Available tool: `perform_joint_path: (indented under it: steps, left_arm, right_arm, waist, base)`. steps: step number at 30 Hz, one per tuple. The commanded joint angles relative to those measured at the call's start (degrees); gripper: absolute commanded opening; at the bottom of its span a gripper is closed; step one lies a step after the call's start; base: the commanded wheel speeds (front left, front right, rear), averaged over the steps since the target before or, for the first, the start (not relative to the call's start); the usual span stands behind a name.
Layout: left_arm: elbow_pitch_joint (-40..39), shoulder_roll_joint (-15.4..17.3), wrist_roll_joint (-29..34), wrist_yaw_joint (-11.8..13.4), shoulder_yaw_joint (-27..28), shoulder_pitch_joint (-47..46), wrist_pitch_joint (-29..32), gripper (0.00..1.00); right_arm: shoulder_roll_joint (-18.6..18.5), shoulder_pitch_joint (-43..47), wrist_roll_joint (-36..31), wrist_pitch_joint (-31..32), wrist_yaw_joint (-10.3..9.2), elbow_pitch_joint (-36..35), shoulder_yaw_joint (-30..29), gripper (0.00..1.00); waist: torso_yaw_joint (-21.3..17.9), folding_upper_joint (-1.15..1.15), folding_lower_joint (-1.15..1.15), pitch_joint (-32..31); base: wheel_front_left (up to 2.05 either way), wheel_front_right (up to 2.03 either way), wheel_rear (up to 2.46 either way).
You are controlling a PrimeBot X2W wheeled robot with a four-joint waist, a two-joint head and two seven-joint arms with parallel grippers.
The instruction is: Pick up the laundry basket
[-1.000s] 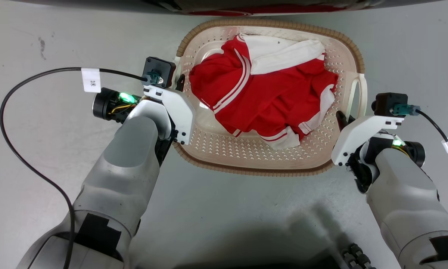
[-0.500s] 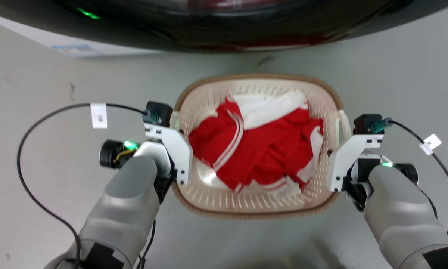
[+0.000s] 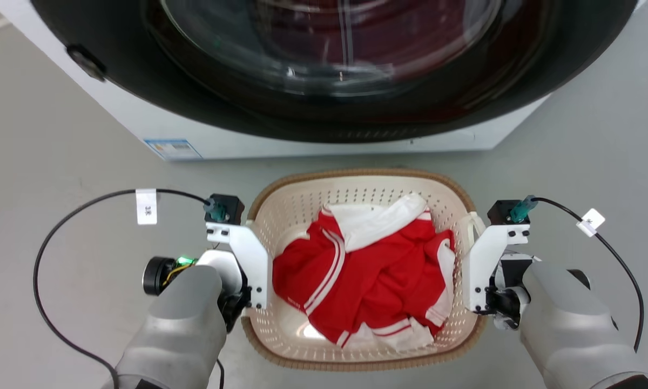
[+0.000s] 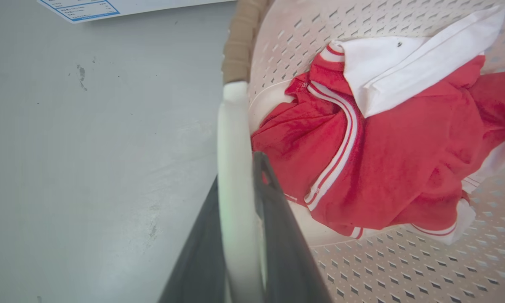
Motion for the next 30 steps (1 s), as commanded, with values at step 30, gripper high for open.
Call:
perform_joint_path:
  steps: [30]
  left_arm:
    - [1.82,-1.37,-6.42,-0.89,-3.54,7.02,9.39,0.0]
  right_arm:
    - [1.79,4.06,12.84,19.98,0.8,-1.74,11.71,0.0]
  waist:
    - [0.81,0.0,0.01,-22.8]
  base:
    - [0.0,0.0,0.0]
